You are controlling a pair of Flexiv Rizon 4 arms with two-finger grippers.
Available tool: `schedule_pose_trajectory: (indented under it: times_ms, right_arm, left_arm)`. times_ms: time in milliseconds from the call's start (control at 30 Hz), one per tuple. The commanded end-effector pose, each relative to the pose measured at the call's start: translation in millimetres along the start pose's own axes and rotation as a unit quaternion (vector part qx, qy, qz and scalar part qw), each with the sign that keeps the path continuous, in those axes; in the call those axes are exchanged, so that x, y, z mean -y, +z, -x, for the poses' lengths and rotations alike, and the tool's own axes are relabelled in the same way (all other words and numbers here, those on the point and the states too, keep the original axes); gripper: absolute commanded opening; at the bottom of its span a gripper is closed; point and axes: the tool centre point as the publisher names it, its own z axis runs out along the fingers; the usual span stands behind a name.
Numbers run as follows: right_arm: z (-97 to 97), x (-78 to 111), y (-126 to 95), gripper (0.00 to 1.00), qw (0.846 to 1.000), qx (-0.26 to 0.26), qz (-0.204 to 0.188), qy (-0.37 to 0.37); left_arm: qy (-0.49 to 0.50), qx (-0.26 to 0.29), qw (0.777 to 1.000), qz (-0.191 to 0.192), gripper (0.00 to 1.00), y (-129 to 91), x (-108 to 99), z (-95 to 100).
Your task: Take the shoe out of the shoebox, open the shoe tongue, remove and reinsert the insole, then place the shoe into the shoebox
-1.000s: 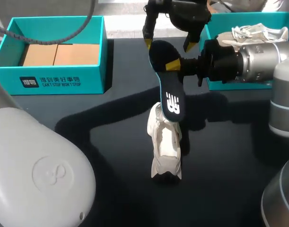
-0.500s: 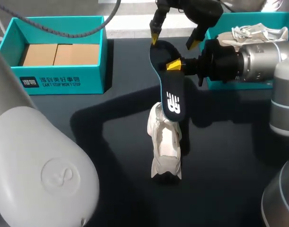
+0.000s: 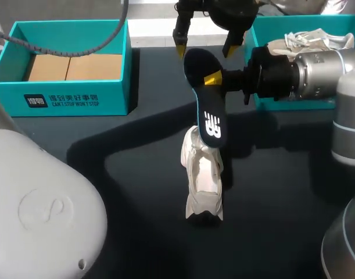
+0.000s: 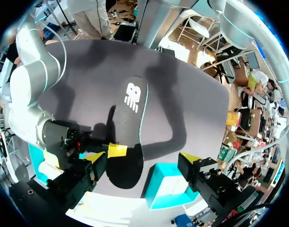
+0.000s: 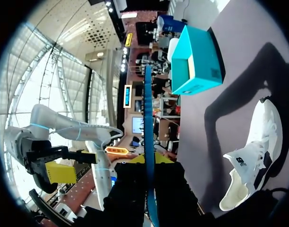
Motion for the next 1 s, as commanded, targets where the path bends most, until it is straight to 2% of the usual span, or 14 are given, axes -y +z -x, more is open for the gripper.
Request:
schedule_pose_trajectory:
  times_ms: [33, 200, 300, 400, 667, 933, 1000]
  right_arm:
    - [-0.2, 1.2, -1, 0.0, 1.0, -0.001, 0.003, 0.0]
    - [1.5, 1.4, -3, 0.0, 1.0, -0.006, 0.006, 0.002]
    - [1.9, 1.7, -3, 0.0, 1.0, -0.008, 0.006, 0.002]
    - [1.7, 1.6, -4, 0.0, 1.0, -0.009, 0.007, 0.002]
    - [2.7, -0.6, -7, 0.0, 1.0, -0.01, 0.009, 0.001]
    - [2.2, -1.1, -6, 0.0, 1.0, -0.01, 0.008, 0.002]
    - [2.5, -1.6, -7, 0.0, 1.0, -0.009, 0.008, 0.002]
  left_arm:
    - [-0.024, 0.267, 0.963, -0.007, 1.0, 6, 1, -15.0]
    - [-0.025, 0.41, 0.912, -0.025, 1.0, 3, 1, -17.1]
    - [-0.026, 0.475, 0.879, -0.026, 1.0, -1, 1, -20.8]
    - [-0.02, 0.516, 0.856, -0.023, 1.0, -4, 2, -23.7]
    - [0.019, 0.56, 0.828, -0.012, 1.0, -4, 8, -27.6]
    - [0.028, 0.635, 0.771, -0.03, 1.0, 2, 8, -31.6]
    - [0.028, 0.635, 0.771, -0.03, 1.0, 2, 8, -31.6]
